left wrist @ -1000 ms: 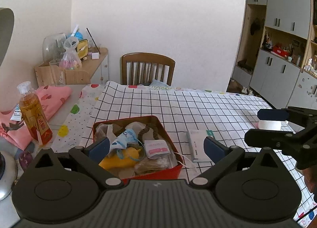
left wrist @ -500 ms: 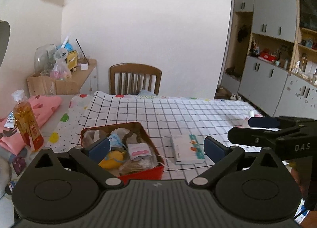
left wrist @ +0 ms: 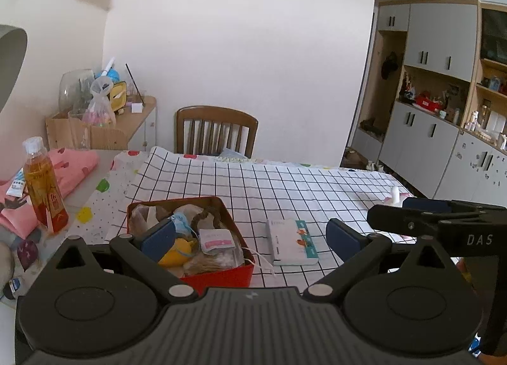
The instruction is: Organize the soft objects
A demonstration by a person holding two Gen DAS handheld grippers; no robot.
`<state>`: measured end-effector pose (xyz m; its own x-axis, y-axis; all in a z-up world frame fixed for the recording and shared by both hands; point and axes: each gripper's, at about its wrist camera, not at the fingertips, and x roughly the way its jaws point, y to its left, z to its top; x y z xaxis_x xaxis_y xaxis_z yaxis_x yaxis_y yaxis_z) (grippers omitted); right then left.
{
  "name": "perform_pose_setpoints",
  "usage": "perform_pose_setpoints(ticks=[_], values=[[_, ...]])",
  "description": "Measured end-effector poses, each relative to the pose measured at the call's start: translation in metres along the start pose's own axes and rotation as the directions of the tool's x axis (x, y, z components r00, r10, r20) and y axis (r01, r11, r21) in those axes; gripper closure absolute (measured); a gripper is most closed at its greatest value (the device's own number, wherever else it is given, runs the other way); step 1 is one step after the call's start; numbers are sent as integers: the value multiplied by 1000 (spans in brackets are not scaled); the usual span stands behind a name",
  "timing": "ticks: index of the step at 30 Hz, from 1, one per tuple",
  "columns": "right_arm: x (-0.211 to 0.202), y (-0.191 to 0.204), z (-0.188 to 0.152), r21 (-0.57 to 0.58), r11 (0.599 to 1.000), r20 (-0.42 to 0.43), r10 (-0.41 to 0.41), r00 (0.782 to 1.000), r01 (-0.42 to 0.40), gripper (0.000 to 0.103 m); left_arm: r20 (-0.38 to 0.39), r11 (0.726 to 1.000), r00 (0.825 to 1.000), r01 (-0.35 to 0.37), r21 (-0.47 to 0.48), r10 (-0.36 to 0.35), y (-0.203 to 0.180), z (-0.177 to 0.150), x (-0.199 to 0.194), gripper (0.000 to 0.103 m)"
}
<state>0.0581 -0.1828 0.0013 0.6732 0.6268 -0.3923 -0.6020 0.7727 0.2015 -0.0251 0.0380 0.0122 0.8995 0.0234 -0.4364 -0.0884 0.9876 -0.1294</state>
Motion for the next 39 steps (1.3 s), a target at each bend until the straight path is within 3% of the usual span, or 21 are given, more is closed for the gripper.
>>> perform_pose_setpoints(ticks=[39], values=[[-7, 12, -6, -37, 999, 14, -30, 999, 30, 0, 47, 999, 999, -5, 41, 4, -3, -5, -7, 1]])
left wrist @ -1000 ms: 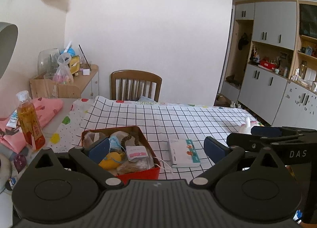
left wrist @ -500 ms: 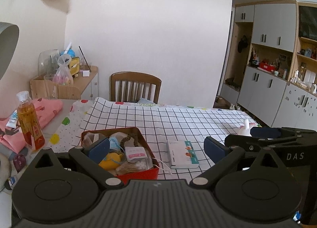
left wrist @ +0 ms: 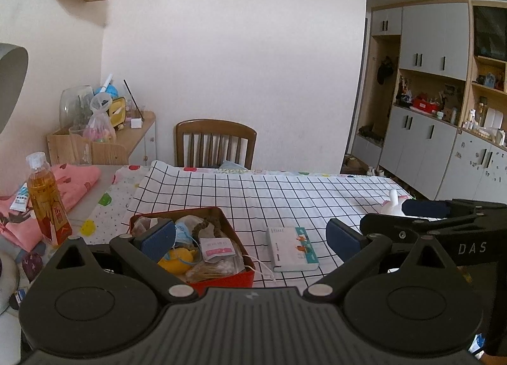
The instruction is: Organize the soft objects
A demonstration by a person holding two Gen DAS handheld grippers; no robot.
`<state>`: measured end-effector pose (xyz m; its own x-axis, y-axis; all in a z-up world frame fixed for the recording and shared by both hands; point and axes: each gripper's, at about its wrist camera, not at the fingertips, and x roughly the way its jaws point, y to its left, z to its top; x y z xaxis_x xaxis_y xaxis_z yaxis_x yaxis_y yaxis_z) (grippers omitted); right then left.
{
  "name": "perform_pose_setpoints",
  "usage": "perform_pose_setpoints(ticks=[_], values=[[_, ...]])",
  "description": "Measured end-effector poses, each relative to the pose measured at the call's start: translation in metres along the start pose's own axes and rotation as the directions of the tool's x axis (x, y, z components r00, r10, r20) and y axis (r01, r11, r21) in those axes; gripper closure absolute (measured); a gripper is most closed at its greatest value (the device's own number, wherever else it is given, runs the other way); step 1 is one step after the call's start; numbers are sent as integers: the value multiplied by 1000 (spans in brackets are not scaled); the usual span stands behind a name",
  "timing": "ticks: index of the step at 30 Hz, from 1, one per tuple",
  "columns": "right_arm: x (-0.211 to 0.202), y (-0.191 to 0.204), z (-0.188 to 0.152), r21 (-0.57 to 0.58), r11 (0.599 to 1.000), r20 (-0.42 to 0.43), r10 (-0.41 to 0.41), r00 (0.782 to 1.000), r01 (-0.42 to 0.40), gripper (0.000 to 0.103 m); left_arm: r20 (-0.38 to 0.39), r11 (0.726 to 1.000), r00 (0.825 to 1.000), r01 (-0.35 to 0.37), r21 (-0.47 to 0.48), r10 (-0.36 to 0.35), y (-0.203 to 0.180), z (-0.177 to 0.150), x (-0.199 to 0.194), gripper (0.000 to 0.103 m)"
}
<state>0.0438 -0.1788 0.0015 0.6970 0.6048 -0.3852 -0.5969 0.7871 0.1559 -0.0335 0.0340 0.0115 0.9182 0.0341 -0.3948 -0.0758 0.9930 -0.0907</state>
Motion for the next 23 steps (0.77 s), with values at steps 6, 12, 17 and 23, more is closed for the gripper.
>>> perform_pose_setpoints(ticks=[6, 12, 17, 23], values=[[-3, 1, -1, -11, 1000, 16, -10, 1000, 11, 0, 16, 1000, 1000, 3, 17, -3, -3, -1, -2, 1], [-9, 0, -3, -29, 999, 40, -17, 999, 18, 0, 38, 999, 999, -13, 44, 12, -9, -1, -2, 1], [-10, -3, -3, -28, 999, 41, -22, 999, 23, 0, 32, 999, 999, -3, 39, 2, -10, 0, 0, 1], [-10, -6, -4, -21, 999, 35, -26, 999, 27, 0, 16, 999, 1000, 8, 32, -8, -12, 1, 5, 1]])
